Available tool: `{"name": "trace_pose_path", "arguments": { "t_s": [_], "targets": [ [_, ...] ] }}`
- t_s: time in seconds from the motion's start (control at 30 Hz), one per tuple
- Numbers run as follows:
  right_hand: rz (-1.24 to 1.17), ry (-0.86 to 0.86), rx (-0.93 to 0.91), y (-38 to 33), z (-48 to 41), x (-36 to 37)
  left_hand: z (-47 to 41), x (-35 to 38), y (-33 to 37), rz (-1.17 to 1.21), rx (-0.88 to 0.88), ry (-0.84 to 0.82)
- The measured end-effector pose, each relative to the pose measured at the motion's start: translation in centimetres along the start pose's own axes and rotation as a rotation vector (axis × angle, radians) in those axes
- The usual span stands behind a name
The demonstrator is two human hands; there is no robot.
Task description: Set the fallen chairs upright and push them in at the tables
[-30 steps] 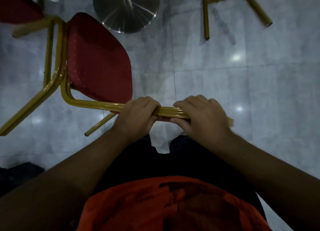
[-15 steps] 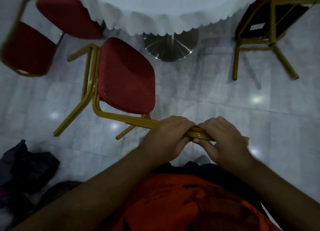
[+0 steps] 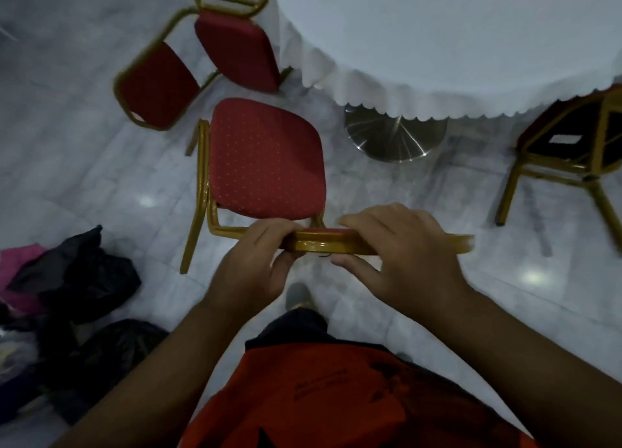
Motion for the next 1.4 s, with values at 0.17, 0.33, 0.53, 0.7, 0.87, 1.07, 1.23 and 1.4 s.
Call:
{"name": "trace_pose_path", "arguments": {
  "t_s": [0.17,0.33,0.53,0.7,0.87,1.07,1.23,1.4],
  "targets": [
    [-0.052,-0.179,0.104,0.3,0.2,0.6,1.6,-3.2,0.9,0.055,-0.021,0.004],
    [-0.329,-0.240,-0.055,-2.5,-1.8,0.2,-0.3,-3.2,5.0,-0.261,0.014,-0.108],
    [-0.268,-0.193,-0.037,0.1,0.5,1.9,-0.5,-3.1,6.3,-0.465,0.016,-0.056],
    [-0.394,-0.060,0.186,5.2,2.8,2.4,-3.4,-0.3,8.0,-0.534,0.129,-0.034],
    [-0.342,-0.075,0.122,5.7,2.8,1.5,-3.5,0.3,7.5,-0.560,0.254,0.100],
    [-0.333,0.039,0.066,3.6,0.5,-0.4,-3.1,-2.5,6.1,-0.536,0.250,0.218],
    [-0.229,0.090,0.064,2.8,0.4,-2.3,-3.0,-3.3,6.1,-0.473,0.284,0.274],
    [-0.126,0.195,0.060,2.5,1.4,-3.4,-3.5,-2.5,6.3,-0.416,0.295,0.245]
  ]
}}
Point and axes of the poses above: each hand's wrist, its own z-axis away from the middle knuckle, its own x-axis out of the palm, y = z × x, the point moved 5 cm from there along -z, towards the middle knuckle, and after that the axes turned 6 degrees about -y, right-handed, at the moved point
